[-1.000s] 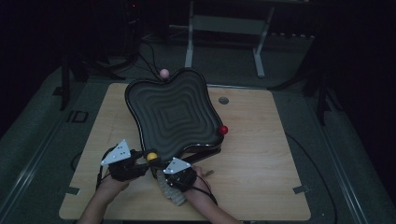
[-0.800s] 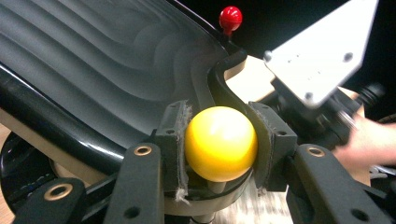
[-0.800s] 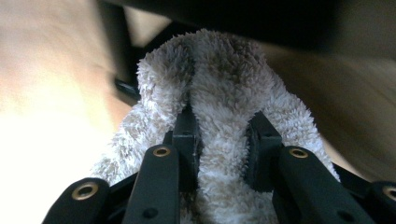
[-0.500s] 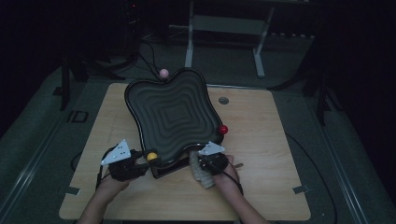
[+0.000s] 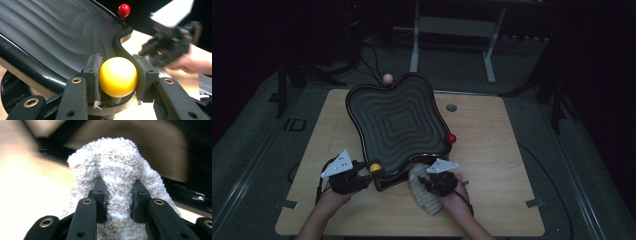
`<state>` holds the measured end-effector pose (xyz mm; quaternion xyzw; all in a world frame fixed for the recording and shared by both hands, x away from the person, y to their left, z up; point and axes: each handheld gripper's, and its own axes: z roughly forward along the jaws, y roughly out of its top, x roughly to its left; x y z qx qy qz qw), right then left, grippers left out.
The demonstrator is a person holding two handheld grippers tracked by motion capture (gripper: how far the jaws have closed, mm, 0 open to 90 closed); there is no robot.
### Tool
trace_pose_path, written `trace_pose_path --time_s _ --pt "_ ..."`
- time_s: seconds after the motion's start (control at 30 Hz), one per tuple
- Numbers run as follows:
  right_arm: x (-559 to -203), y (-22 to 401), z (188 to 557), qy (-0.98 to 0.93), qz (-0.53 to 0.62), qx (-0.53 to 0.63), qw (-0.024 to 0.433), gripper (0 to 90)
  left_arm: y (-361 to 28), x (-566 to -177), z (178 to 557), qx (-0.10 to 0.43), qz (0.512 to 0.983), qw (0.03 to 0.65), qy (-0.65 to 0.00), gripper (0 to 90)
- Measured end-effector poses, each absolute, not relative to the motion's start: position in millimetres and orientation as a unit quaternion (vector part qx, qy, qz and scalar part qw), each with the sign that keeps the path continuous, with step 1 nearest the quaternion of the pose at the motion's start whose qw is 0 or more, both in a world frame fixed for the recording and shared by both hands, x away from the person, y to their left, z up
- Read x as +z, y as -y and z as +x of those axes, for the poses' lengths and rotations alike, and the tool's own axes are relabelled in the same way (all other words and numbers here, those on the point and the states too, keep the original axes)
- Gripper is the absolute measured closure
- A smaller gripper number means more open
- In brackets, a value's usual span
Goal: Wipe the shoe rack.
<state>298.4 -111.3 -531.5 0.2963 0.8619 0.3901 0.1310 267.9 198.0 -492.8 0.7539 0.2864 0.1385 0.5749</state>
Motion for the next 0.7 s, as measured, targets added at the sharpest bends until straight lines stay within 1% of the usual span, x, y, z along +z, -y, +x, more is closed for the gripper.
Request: trace_pose_path --time_s 0.13,0.3,0.37,0.5,0.63,0.7 --pt "-530.4 80.6 272.6 -0.87 0.244 0.417 0.095 70.5 -197.4 -492.5 267.7 0.139 0.754 0.574 -0.287 60.2" --pt "-523.6 52.5 264.2 -0.855 0.226 0.456 0.095 69.5 -196.6 -492.2 267.3 0.139 0.754 0.573 -0.288 60.2" --pt "-524.6 43.9 264.9 -0.854 0.227 0.456 0.103 68.4 -196.8 -492.0 267.5 0.138 0.756 0.572 -0.287 60.2" --pt "-530.2 32.5 268.6 -0.847 0.232 0.467 0.099 63.5 -196.7 -491.7 267.6 0.137 0.757 0.571 -0.286 60.2" --pt "-530.7 15.6 267.6 -0.846 0.219 0.471 0.12 59.3 -196.7 -491.8 267.0 0.138 0.756 0.571 -0.288 60.2" --pt "-532.6 10.0 268.1 -0.843 0.218 0.473 0.134 60.9 -199.5 -491.7 268.0 0.139 0.754 0.57 -0.295 60.1"
